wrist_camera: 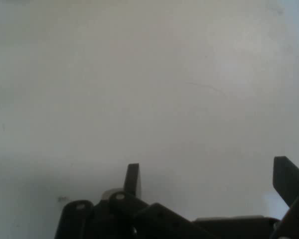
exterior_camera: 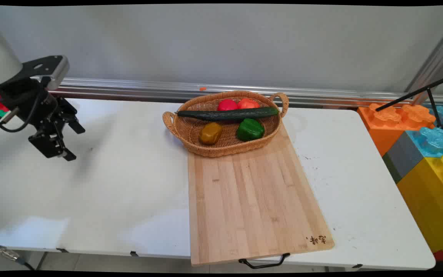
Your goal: Pick up the potato from the vegetable basket
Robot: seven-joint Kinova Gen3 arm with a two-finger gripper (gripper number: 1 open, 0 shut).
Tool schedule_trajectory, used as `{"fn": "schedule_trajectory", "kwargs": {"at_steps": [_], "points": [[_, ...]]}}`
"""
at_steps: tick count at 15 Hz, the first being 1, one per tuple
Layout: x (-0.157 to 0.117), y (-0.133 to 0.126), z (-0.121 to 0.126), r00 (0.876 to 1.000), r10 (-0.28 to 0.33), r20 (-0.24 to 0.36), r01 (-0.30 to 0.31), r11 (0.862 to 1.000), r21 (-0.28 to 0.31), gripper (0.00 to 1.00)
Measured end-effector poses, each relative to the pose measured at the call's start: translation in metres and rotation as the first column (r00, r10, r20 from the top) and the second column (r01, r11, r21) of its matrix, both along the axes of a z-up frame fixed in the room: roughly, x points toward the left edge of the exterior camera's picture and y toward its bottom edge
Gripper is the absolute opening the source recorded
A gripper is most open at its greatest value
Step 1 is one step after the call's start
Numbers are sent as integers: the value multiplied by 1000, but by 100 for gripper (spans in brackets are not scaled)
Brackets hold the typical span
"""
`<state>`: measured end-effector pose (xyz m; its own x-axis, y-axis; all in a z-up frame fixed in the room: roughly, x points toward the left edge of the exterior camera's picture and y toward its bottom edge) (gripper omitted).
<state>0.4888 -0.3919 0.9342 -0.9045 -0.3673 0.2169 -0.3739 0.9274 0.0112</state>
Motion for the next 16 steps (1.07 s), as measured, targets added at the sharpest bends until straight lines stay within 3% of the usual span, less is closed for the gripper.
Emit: {"fn": "schedule_trajectory", "kwargs": {"at_steps": [5, 9, 16], "points": [[-2, -3, 10, 999, 34, -3, -34, 999, -15, 100], [-22, -10, 20, 996, 82, -21, -83, 996, -36, 100], [-113, -41, 39, 977, 173, -124, -188, 974, -124, 100]]}}
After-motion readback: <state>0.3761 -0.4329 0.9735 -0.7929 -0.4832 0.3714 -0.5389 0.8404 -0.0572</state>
